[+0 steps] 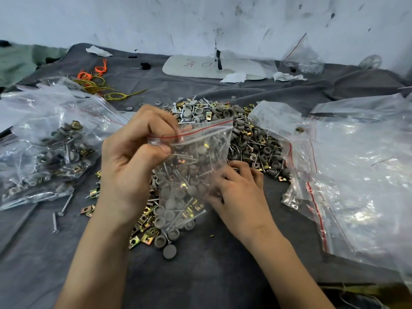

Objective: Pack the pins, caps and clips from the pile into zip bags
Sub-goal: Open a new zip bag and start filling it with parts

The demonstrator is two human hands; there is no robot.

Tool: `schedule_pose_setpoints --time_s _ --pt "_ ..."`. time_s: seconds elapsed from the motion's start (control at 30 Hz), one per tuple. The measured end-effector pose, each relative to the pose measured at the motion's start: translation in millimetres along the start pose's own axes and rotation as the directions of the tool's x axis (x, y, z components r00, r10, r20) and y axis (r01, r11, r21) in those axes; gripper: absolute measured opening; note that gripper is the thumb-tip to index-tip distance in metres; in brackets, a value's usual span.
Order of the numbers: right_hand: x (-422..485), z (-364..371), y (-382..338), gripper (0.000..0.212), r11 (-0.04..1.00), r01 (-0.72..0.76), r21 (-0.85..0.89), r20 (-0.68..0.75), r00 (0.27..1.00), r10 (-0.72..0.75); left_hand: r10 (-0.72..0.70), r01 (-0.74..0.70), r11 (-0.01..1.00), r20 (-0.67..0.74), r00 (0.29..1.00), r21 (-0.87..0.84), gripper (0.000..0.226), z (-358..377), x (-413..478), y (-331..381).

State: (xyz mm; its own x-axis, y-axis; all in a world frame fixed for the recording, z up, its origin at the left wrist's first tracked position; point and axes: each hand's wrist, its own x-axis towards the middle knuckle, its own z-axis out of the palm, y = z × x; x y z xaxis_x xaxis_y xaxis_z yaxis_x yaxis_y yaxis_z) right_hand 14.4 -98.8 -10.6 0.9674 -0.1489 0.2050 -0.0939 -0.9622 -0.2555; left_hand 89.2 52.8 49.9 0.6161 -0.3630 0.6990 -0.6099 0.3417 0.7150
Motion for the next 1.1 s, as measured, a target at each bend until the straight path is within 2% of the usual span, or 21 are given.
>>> schedule_pose_setpoints --time_s 0.07,0.13,0.23,0.33,0.43,0.53,0.6,0.67,0.77,0.9,1.0,1.1 --pt "0 2 0 0.030 1.000 0.017 -0.006 -0.013 1.000 -0.017 -0.009 0.009 1.000 -0.003 1.000 -0.003 0.022 0 -1 -1" --pt "0 -1 2 0.021 0.999 0.028 0.019 -0.064 0.998 -0.027 -0.005 0.005 1.000 -0.001 1.000 0.003 0.024 0 -1 -1" --pt "2 -13 10 0.008 0.981 -0.017 0.193 -0.201 0.978 0.057 -0.004 0.004 0.999 0.021 1.000 0.035 0.017 0 -1 0" --pt "0 -36 21 0.014 0.860 0.006 0.510 -0.337 0.921 0.194 -0.020 0.017 0.998 0.059 0.998 0.057 0.009 6 -2 4" --pt "-10 -67 22 0.024 0.713 0.208 0.669 -0.495 0.841 0.220 -0.004 -0.022 0.985 0.150 0.989 0.170 0.009 19 -4 11" --pt "-20 -94 14 0.022 0.744 0.370 0.556 -0.616 0.785 0.070 0.005 -0.065 0.966 0.236 0.972 0.248 0.007 35 -7 16" --pt "-24 -102 10 0.010 0.838 0.373 0.398 -0.609 0.790 -0.063 0.024 -0.095 0.963 0.270 0.962 0.254 0.006 41 -9 18" --pt "-26 -104 8 0.005 0.897 0.338 0.285 -0.543 0.828 -0.139 0.036 -0.115 0.954 0.276 0.960 0.276 0.006 43 -10 18" --pt "-28 -106 9 0.005 0.909 0.292 0.298 -0.457 0.879 -0.133 0.031 -0.097 0.965 0.258 0.966 0.244 0.004 42 -11 18" --pt "-30 -106 12 0.007 0.897 0.277 0.345 -0.387 0.912 -0.133 0.036 -0.096 0.970 0.263 0.964 0.222 0.006 42 -9 17" --pt "-29 -107 14 0.009 0.865 0.275 0.419 -0.442 0.894 -0.069 0.037 -0.094 0.972 0.254 0.967 0.217 0.009 41 -9 16" --pt "-26 -103 23 0.011 0.779 0.266 0.568 -0.534 0.839 0.103 0.031 -0.068 0.982 0.204 0.978 0.176 0.005 38 -9 16"
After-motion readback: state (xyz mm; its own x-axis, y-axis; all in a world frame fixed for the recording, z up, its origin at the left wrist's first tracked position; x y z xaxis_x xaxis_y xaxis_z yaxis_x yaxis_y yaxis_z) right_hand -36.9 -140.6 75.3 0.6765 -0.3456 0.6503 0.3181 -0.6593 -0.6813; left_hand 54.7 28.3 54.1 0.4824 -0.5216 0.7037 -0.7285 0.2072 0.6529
